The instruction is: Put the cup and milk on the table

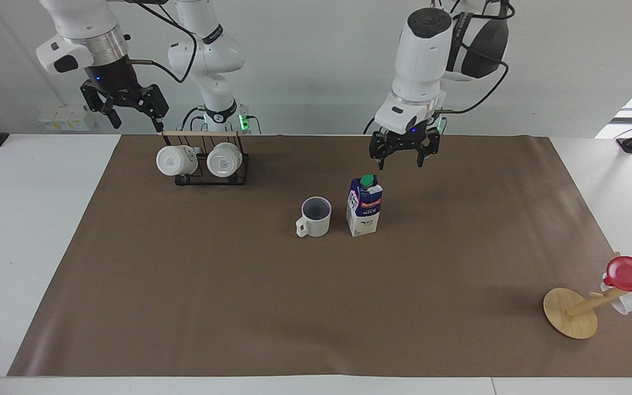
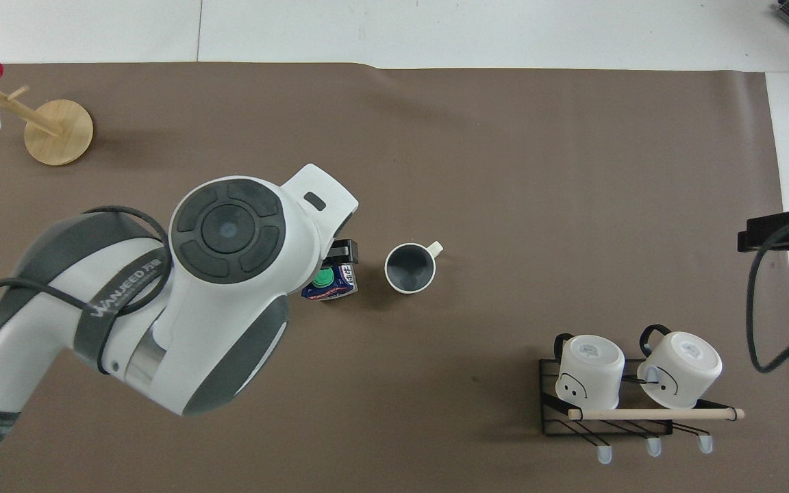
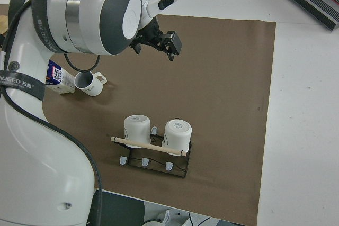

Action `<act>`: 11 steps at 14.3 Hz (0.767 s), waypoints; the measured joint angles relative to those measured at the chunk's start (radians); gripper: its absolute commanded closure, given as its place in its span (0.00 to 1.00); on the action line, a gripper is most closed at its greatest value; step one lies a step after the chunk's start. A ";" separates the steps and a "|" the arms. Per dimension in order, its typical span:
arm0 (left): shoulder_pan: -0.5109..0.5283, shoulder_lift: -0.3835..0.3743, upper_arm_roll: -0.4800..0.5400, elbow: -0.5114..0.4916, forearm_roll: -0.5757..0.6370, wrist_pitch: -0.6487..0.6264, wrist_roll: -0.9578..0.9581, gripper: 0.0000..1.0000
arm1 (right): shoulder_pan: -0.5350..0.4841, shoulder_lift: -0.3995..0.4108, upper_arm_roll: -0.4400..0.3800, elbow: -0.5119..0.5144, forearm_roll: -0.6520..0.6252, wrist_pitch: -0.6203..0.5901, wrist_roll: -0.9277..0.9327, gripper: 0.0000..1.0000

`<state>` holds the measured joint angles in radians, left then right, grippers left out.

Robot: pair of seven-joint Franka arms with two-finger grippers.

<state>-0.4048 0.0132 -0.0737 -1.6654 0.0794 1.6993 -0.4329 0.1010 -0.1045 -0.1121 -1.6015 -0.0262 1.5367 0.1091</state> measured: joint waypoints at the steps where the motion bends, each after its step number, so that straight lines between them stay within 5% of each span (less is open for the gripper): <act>1: 0.027 -0.010 0.001 0.015 0.000 -0.027 0.044 0.00 | 0.000 0.000 0.000 0.000 0.000 0.000 0.000 0.00; 11: 0.337 -0.055 0.005 0.108 -0.008 -0.174 0.458 0.00 | 0.000 0.000 0.000 -0.001 0.000 0.000 0.000 0.00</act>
<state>-0.0680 -0.0417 -0.0687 -1.5572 0.0717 1.5255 0.0247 0.1010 -0.1045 -0.1121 -1.6022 -0.0262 1.5367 0.1091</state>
